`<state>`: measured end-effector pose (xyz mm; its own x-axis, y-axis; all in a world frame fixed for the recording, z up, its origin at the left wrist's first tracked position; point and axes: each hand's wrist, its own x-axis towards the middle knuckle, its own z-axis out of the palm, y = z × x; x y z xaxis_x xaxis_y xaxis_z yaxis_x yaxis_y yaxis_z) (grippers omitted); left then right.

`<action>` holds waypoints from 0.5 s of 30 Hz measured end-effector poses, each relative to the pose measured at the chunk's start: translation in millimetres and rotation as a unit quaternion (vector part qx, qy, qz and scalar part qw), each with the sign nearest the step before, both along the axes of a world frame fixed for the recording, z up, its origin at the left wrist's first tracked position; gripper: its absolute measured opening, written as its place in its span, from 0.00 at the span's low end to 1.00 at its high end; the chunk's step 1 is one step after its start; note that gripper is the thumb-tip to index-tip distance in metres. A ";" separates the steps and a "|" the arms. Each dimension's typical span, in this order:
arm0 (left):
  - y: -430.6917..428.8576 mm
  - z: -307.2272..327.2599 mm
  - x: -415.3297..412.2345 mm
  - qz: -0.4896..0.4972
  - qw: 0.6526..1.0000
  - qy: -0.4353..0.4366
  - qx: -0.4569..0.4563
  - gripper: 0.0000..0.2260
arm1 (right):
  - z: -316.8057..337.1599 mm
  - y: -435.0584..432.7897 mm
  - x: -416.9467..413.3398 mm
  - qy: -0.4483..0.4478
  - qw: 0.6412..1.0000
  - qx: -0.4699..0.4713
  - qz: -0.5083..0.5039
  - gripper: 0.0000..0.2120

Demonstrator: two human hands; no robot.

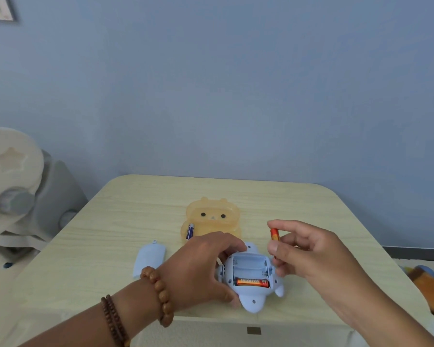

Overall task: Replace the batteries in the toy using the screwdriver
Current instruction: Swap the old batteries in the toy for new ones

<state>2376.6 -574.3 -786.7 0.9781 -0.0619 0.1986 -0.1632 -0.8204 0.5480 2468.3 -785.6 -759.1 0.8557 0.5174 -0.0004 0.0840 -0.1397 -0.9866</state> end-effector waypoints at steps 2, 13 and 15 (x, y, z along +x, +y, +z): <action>0.5 0.0 -0.1 0.000 1.000 0.002 0.001 0.30 | -0.8 -2.4 2.9 0.023 1.000 -0.003 0.016 0.21; -1.2 -0.8 -2.9 -0.001 1.000 0.006 0.013 0.32 | 30.3 59.9 23.8 -0.230 0.959 -0.154 0.056 0.31; -1.4 -0.1 -3.9 -0.004 1.000 0.006 0.019 0.32 | 29.7 85.3 31.0 -0.274 0.937 -0.196 0.093 0.32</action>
